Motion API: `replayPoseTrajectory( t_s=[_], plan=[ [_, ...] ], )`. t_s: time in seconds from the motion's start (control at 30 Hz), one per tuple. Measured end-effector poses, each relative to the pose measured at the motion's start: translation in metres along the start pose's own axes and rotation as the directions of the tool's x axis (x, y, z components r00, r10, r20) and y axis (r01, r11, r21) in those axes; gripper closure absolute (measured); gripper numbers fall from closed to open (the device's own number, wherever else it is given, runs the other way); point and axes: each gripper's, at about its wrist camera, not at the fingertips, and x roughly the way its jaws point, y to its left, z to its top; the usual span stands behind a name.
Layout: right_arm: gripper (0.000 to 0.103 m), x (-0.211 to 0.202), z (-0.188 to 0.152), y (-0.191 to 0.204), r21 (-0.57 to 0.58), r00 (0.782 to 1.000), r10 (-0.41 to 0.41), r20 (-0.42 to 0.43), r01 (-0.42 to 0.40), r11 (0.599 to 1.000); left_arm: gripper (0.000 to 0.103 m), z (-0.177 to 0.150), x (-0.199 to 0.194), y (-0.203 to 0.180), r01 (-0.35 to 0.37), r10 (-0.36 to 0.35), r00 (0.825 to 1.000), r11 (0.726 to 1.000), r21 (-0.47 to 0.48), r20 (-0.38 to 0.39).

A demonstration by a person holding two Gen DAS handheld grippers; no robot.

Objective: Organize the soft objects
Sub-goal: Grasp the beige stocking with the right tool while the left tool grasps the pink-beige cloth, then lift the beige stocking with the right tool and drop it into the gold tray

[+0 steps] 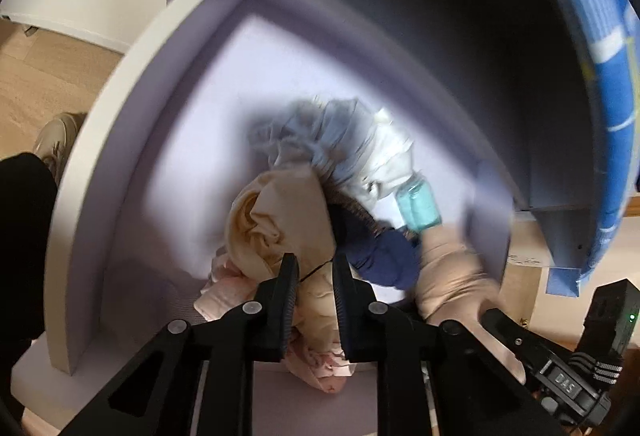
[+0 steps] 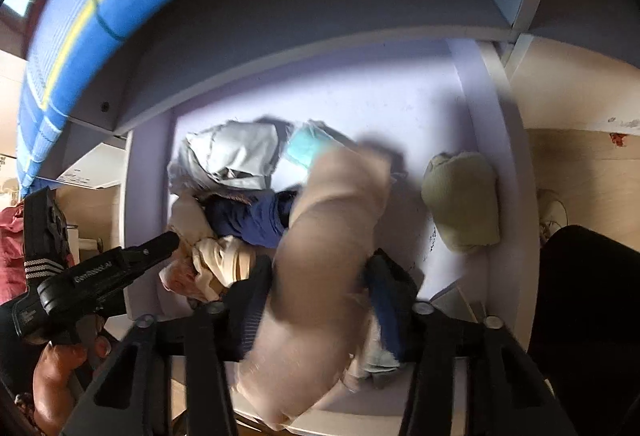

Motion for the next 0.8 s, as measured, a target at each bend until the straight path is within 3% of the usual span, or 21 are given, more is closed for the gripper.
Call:
replayPoseTrajectory(
  t_s=[0.13, 0.17, 0.2, 0.23, 0.27, 0.3, 0.4, 0.43, 0.47, 0.5, 0.57, 0.67, 0.7, 0.8],
  plan=[
    [0.061, 0.004, 0.000, 0.003, -0.025, 0.999, -0.036, 0.006, 0.036, 0.999, 0.082, -0.003, 0.000, -0.005, 0.013, -0.013, 1.000, 1.000, 0.021, -0.014],
    [0.059, 0.004, 0.001, 0.000, -0.024, 0.999, -0.040, 0.006, 0.040, 0.999, 0.071, -0.002, 0.003, -0.006, 0.001, 0.000, 1.000, 1.000, 0.022, -0.021],
    [0.043, 0.010, 0.003, 0.000, -0.024, 0.999, -0.043, -0.009, 0.043, 0.999, 0.068, -0.002, 0.005, -0.006, -0.020, 0.020, 0.999, 0.999, 0.026, -0.031],
    [0.018, 0.016, 0.004, 0.000, -0.024, 0.998, -0.047, -0.030, 0.046, 0.999, 0.068, -0.004, 0.006, -0.007, -0.046, 0.047, 0.998, 0.999, 0.029, -0.036],
    [0.008, 0.025, 0.004, 0.002, -0.024, 0.996, -0.057, -0.063, 0.056, 0.998, 0.065, -0.005, 0.007, -0.006, -0.070, 0.071, 0.997, 0.997, 0.027, -0.041],
    [0.007, 0.031, 0.001, 0.003, -0.026, 0.994, -0.063, -0.085, 0.061, 0.998, 0.062, -0.005, 0.009, -0.003, -0.090, 0.091, 0.995, 0.996, 0.016, -0.052],
    [0.008, 0.060, -0.001, 0.004, -0.006, 0.982, -0.036, -0.186, 0.035, 0.999, 0.060, -0.004, 0.020, 0.008, -0.102, 0.097, 0.991, 0.994, -0.050, -0.093],
    [0.013, 0.067, -0.002, 0.002, 0.007, 0.977, -0.025, -0.211, 0.027, 1.000, 0.059, -0.005, 0.020, 0.013, -0.095, 0.088, 0.991, 0.994, -0.062, -0.103],
    [0.020, 0.075, -0.004, 0.000, 0.030, 0.972, -0.007, -0.233, 0.015, 0.999, 0.054, -0.005, 0.024, 0.014, -0.080, 0.071, 0.991, 0.994, -0.077, -0.114],
    [0.041, 0.081, -0.006, -0.004, 0.047, 0.967, 0.006, -0.255, 0.006, 0.999, 0.050, -0.004, 0.025, 0.015, -0.069, 0.059, 0.992, 0.994, -0.086, -0.115],
    [0.051, 0.078, -0.005, -0.006, 0.042, 0.969, -0.004, -0.249, 0.015, 0.999, 0.043, -0.001, 0.026, 0.012, -0.049, 0.039, 0.993, 0.994, -0.094, -0.108],
    [0.054, 0.058, -0.002, -0.013, 0.118, 0.974, 0.097, -0.204, -0.074, 0.990, 0.031, 0.003, 0.033, 0.005, -0.031, 0.022, 0.994, 0.996, -0.087, -0.104],
    [0.054, 0.046, -0.002, -0.016, 0.143, 0.974, 0.141, -0.178, -0.116, 0.983, 0.030, 0.004, 0.036, 0.003, -0.034, 0.026, 0.994, 0.996, -0.079, -0.107],
    [0.054, 0.020, -0.004, -0.016, 0.132, 0.978, 0.159, -0.133, -0.142, 0.981, 0.030, 0.007, 0.048, -0.004, -0.047, 0.041, 0.994, 0.997, -0.057, -0.105]
  ],
)
